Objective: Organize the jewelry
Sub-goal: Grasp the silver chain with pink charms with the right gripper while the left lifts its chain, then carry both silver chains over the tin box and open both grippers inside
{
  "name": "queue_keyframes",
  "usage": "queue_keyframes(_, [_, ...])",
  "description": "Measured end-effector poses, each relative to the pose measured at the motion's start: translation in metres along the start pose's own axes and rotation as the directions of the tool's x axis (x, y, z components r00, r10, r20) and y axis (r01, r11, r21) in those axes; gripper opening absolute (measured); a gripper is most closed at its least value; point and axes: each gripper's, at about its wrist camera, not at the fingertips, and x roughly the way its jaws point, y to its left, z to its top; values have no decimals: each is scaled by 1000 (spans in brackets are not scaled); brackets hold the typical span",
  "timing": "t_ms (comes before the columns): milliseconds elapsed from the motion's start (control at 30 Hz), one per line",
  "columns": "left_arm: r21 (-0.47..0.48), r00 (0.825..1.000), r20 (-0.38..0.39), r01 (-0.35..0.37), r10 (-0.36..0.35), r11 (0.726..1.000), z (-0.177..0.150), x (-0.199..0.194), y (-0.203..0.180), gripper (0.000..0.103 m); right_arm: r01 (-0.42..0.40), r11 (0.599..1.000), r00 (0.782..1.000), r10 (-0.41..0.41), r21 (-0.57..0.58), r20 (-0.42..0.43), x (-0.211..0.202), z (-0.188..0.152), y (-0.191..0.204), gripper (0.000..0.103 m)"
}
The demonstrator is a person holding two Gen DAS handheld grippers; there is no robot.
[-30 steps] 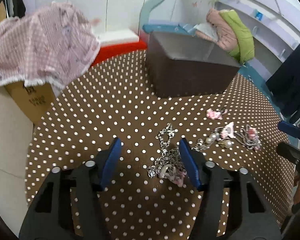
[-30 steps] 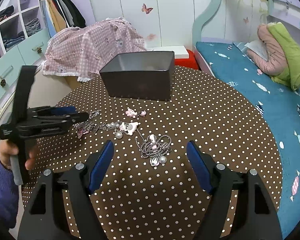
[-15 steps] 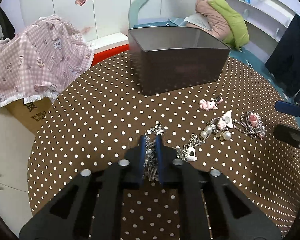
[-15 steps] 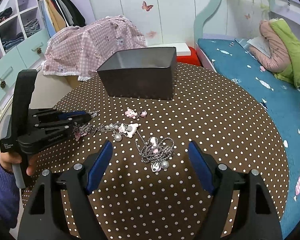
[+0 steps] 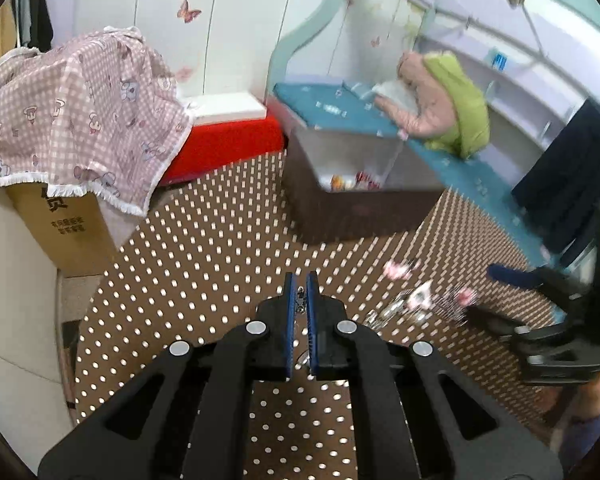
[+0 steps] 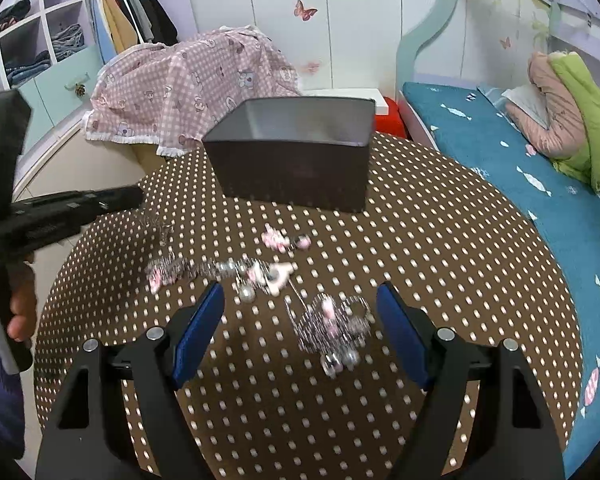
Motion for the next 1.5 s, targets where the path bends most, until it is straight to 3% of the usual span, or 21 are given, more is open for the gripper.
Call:
queue_keyframes(33, [-6,1000,7,11,-11,1000,4,-4,1,5,-3,1000,1000,3,-1,6,3,4,2,75])
queue_keyframes(233, [-31,997,37,73,-72,997,21,-26,12,5,-30,997,999,29,-66,-27,32,22,17,50])
queue_keyframes(333, [-28,996,44,73,-72,997,24,-30,12,5,35,996,998,-39,-77,-50,47,28,14,50])
queue_keyframes(500, [-32,995,40,91,-90,995,27,-28,11,5,15,997,995,-22,-78,-95,65,30,11,49])
queue_keyframes(700, [-25,993,39,109,-108,994,31,-22,9,5,44,994,994,-54,-98,-94,67,26,12,20])
queue_keyframes(1067, [4,984,43,173,-173,985,55,-27,-11,5,30,996,998,-35,-82,-60,47,23,2,19])
queue_keyframes(1300, [44,973,64,219,-222,975,100,-24,-35,5,8,998,998,-4,-63,69,-6,61,-5,19])
queue_keyframes(1500, [47,974,36,223,-225,974,145,3,-48,5,-2,999,994,6,-34,107,-9,91,-15,19])
